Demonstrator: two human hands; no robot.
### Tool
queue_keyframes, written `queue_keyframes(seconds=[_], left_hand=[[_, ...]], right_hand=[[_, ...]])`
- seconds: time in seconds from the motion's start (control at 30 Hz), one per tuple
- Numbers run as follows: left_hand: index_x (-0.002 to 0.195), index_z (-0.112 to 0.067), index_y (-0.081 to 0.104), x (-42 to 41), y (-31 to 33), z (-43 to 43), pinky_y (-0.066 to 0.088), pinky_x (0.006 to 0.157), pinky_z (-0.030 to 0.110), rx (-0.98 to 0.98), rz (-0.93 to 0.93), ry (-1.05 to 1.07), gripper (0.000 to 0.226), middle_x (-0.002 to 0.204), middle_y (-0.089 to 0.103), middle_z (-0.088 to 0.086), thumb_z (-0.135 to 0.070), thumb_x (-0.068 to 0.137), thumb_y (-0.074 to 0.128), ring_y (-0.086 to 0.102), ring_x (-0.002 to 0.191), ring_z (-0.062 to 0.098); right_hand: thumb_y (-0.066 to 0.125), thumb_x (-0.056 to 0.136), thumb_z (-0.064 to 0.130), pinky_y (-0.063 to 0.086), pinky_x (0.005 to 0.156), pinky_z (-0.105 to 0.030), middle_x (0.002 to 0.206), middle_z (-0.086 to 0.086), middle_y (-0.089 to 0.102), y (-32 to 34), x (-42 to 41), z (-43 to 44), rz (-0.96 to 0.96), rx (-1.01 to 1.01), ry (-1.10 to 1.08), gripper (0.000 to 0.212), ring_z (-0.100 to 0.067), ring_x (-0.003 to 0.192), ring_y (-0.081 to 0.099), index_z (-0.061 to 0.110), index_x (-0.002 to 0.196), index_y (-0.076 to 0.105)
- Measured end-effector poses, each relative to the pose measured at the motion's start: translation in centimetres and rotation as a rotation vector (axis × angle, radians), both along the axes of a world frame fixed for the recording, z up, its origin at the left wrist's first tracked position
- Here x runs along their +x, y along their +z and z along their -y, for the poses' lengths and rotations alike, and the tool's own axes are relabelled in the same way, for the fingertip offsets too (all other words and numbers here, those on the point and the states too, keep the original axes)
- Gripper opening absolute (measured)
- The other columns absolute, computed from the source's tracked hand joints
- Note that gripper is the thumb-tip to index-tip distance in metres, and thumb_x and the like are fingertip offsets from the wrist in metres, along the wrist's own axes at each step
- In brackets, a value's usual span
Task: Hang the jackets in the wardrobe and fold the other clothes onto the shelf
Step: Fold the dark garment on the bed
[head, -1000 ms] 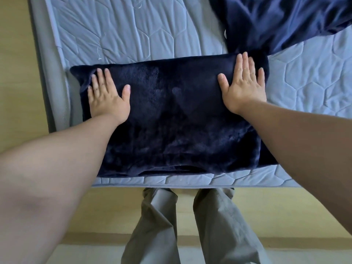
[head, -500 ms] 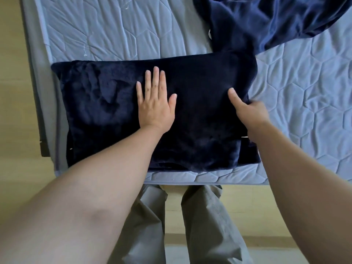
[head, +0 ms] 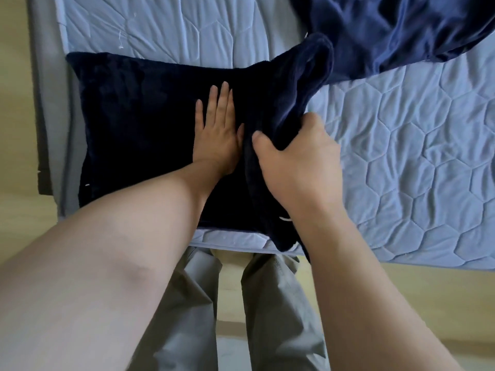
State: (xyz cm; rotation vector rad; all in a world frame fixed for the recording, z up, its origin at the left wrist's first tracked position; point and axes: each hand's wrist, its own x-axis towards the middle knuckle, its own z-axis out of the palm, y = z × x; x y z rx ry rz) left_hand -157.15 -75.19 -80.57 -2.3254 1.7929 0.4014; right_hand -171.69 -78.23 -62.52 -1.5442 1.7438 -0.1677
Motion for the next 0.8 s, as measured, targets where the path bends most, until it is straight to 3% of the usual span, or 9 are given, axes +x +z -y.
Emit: queue_keyframes(seconds=[0.1, 0.2, 0.27, 0.33, 0.4, 0.53, 0.67, 0.73, 0.8], left_hand=[[0.161, -0.009, -0.002, 1.4, 2.0, 0.7, -0.002, 0.126, 0.05, 0.058, -0.125, -0.017, 0.072, 0.169, -0.011, 0.008, -0.042, 0.104, 0.028, -0.01, 0.156, 0.025], [0.152, -0.019, 0.043, 3.7, 6.4, 0.2, 0.024, 0.121, 0.031, -0.116, -0.587, 0.239, 0.059, 0.167, 0.02, 0.003, -0.038, 0.097, 0.05, 0.025, 0.151, 0.018], [0.132, -0.017, 0.065, 5.4, 9.3, -1.6, 0.047, 0.105, 0.027, -0.207, -0.854, 0.563, 0.043, 0.143, 0.057, 0.003, -0.03, 0.091, 0.062, 0.058, 0.124, 0.012], [0.12, -0.011, 0.07, 7.2, 11.5, -3.8, 0.057, 0.075, 0.025, -0.097, -1.147, 0.923, 0.029, 0.103, 0.075, 0.0, -0.022, 0.095, 0.062, 0.071, 0.084, 0.008], [0.097, -0.009, 0.071, 9.0, 13.2, -6.3, 0.053, 0.06, 0.027, 0.08, -1.398, 1.17, 0.025, 0.074, 0.073, -0.002, -0.025, 0.102, 0.053, 0.069, 0.066, 0.014], [0.052, -0.018, 0.075, 12.4, 14.5, -11.1, 0.05, 0.042, 0.021, 0.153, -1.537, 1.339, 0.063, 0.056, 0.069, -0.002, -0.032, 0.105, 0.045, 0.067, 0.047, 0.012], [0.054, -0.023, 0.077, 16.4, 13.1, -15.4, 0.054, 0.047, 0.023, 0.022, -1.526, 1.445, 0.059, 0.064, 0.073, -0.002, -0.05, 0.1, 0.052, 0.072, 0.058, 0.012], [0.075, -0.025, 0.084, 18.4, 12.3, -16.7, 0.059, 0.057, 0.026, 0.004, -1.535, 1.452, 0.054, 0.086, 0.079, 0.002, -0.07, 0.089, 0.057, 0.077, 0.079, 0.016], [0.104, -0.027, 0.081, 19.7, 11.7, -17.7, 0.062, 0.075, 0.037, 0.127, -1.631, 1.417, 0.072, 0.115, 0.075, 0.008, -0.088, 0.072, 0.059, 0.073, 0.104, 0.025]], right_hand=[[0.065, 0.087, 0.051, 0.039, 0.056, -0.026, 0.078, 0.017, 0.049, 1.0, 2.4, -0.6, 0.038, 0.013, -0.008, 0.038, -0.007, 0.067, 0.049, 0.022, 0.102, 0.046], [0.065, 0.086, 0.051, 0.043, 0.06, -0.032, 0.079, 0.015, 0.053, 2.6, 4.8, -0.6, 0.066, 0.014, -0.009, 0.04, -0.015, 0.074, 0.055, 0.022, 0.105, 0.045], [0.066, 0.083, 0.049, 0.047, 0.063, -0.034, 0.082, 0.009, 0.056, 3.8, 6.9, -0.9, 0.082, 0.012, 0.014, 0.042, -0.02, 0.077, 0.058, 0.021, 0.105, 0.043], [0.066, 0.082, 0.046, 0.05, 0.067, -0.037, 0.082, 0.006, 0.056, 4.7, 9.5, -1.6, 0.111, 0.016, 0.044, 0.042, -0.024, 0.079, 0.06, 0.02, 0.103, 0.04], [0.065, 0.082, 0.042, 0.044, 0.059, -0.034, 0.075, 0.008, 0.05, 5.0, 12.5, -2.5, 0.141, 0.008, 0.081, 0.041, -0.02, 0.069, 0.055, 0.018, 0.101, 0.038], [0.064, 0.081, 0.038, 0.037, 0.049, -0.029, 0.073, 0.007, 0.051, 4.3, 18.9, -4.5, 0.154, 0.024, 0.17, 0.038, -0.012, 0.06, 0.049, 0.019, 0.101, 0.036], [0.061, 0.085, 0.034, 0.044, 0.051, -0.033, 0.077, 0.004, 0.055, 1.7, 24.5, -6.1, 0.123, 0.069, 0.291, 0.037, -0.02, 0.064, 0.055, 0.019, 0.105, 0.034], [0.059, 0.086, 0.032, 0.036, 0.049, -0.03, 0.075, 0.005, 0.051, 0.1, 26.5, -6.4, 0.075, 0.054, 0.333, 0.036, -0.018, 0.061, 0.051, 0.019, 0.105, 0.033], [0.058, 0.086, 0.035, 0.035, 0.051, -0.03, 0.075, 0.005, 0.05, -1.4, 27.9, -6.6, 0.036, 0.052, 0.357, 0.036, -0.02, 0.063, 0.052, 0.018, 0.106, 0.032]])
